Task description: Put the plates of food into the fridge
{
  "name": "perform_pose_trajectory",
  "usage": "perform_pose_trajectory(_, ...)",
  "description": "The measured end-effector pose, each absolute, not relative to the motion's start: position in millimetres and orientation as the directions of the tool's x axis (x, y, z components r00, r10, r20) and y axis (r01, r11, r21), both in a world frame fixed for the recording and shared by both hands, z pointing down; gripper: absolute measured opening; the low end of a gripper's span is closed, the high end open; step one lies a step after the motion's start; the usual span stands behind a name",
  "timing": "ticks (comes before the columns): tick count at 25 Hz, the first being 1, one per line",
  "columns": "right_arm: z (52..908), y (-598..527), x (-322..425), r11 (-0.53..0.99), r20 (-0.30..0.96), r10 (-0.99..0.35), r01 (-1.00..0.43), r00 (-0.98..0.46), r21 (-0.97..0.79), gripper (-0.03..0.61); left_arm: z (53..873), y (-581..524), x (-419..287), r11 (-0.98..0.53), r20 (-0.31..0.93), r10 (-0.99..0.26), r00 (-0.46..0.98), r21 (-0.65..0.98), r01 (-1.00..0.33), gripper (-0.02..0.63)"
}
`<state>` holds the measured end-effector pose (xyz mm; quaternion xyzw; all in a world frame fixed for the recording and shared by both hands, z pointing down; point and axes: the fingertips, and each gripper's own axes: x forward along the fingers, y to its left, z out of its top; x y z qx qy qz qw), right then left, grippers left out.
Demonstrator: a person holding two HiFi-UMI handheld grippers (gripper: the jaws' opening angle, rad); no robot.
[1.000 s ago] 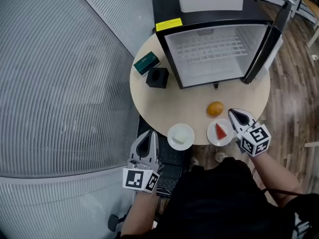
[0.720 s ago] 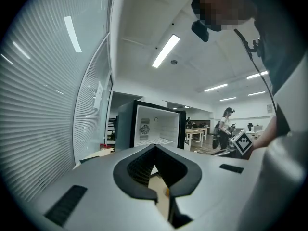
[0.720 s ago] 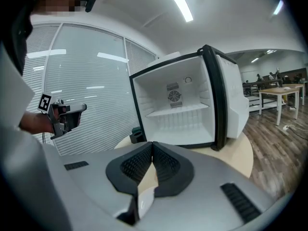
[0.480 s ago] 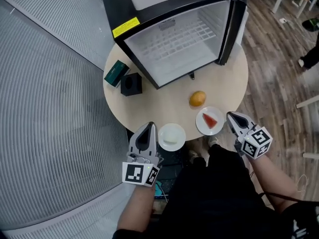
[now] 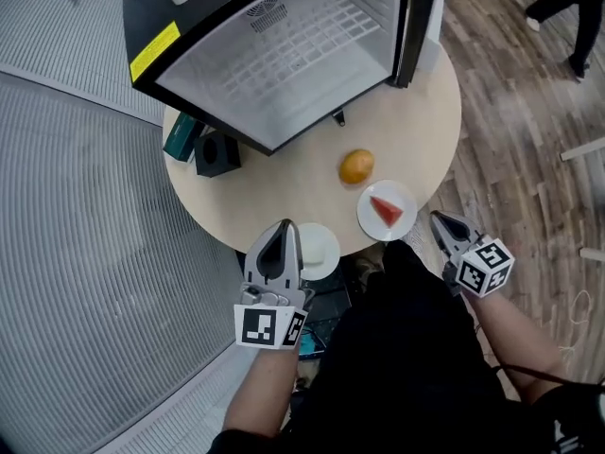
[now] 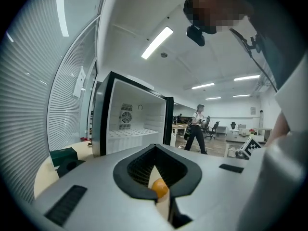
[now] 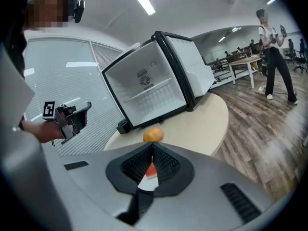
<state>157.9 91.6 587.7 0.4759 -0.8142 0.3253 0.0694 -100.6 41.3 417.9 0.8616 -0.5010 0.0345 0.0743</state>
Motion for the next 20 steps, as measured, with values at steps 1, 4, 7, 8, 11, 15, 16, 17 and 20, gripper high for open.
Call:
perform_pose_trajectory(1, 593, 93, 156, 0.33, 0.422, -0.724, -0.811, -0.546, -0.483, 0.003, 423, 39, -98, -0.491, 0.14, -0.854, 0.5, 0.097, -0.866, 0.003)
perform_pose_trajectory(4, 608, 97, 153, 0.323, 0.425, -0.703, -0.788, -0.57, -0.524, 0.006, 439, 30, -94, -0.503, 0.16, -0.843, 0.514, 0.105, -0.858, 0.003)
perform_pose_trajectory(7, 630, 103, 148, 0.299, 0.452, -0.674, -0.775, -0.584, -0.557, 0.089, 447, 24, -95, -0.512, 0.171, -0.837, 0.52, 0.091, -0.854, 0.003)
perform_pose_trajectory(8, 638, 105, 146, 0.282, 0.462, -0.664, -0.769, -0.589, -0.574, 0.145, 449, 22, -95, -0.514, 0.176, -0.835, 0.521, 0.088, -0.853, 0.003)
perform_pose_trajectory(11, 663, 108, 145, 0.21, 0.478, -0.653, -0.748, -0.587, -0.63, 0.209, 455, 21, -92, -0.523, 0.188, -0.827, 0.53, 0.087, -0.848, 0.003)
perform_pose_trajectory(15, 692, 109, 143, 0.088, 0.486, -0.659, -0.7, -0.574, -0.708, 0.21, 464, 28, -86, -0.544, 0.218, -0.809, 0.545, 0.072, -0.836, 0.003)
perform_pose_trajectory(16, 697, 108, 142, 0.055, 0.486, -0.661, -0.684, -0.571, -0.728, 0.212, 466, 30, -85, -0.548, 0.227, -0.805, 0.548, 0.07, -0.833, 0.003)
perform_pose_trajectory(17, 701, 108, 140, 0.026, 0.487, -0.663, -0.668, -0.569, -0.744, 0.21, 467, 32, -86, -0.55, 0.233, -0.802, 0.55, 0.068, -0.832, 0.003)
perform_pose_trajectory(20, 711, 105, 136, -0.024, 0.488, -0.661, -0.633, -0.57, -0.773, 0.21, 468, 35, -87, -0.554, 0.243, -0.8, 0.549, 0.051, -0.831, 0.003)
